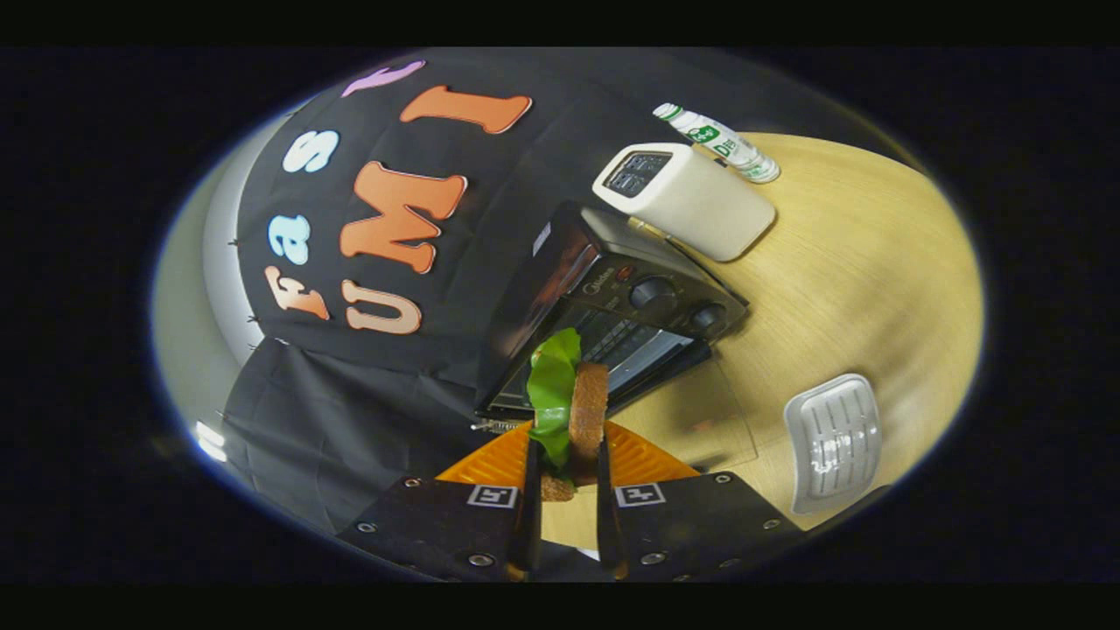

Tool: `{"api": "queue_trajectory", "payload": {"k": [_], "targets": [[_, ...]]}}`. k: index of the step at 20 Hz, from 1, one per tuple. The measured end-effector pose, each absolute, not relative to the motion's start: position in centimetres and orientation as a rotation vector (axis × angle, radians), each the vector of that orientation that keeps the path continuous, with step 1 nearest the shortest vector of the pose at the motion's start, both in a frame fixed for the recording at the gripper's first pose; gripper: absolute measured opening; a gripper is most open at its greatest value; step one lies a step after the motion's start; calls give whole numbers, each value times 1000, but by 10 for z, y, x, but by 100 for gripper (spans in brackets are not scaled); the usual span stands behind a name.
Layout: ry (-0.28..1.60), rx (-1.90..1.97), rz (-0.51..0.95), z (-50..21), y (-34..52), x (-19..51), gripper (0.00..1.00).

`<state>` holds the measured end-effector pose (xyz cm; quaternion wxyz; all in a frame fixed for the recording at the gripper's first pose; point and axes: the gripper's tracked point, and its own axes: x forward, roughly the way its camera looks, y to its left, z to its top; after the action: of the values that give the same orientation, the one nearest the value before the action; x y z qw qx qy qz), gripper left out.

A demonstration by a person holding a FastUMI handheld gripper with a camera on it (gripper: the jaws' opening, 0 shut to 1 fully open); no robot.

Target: Open the toaster oven, put the food inside, and close the toaster oven door.

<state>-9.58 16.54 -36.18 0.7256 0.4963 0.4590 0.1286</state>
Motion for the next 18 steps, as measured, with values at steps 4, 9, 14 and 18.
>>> {"api": "queue_trajectory", "payload": {"k": [4,9,14,18], "targets": [[1004,1106,263,-376,195,-82,26],[997,1163,217,-400,230,-52,26],[942,1219,172,-413,256,-25,26],[883,1251,135,-424,269,-4,26]]}}
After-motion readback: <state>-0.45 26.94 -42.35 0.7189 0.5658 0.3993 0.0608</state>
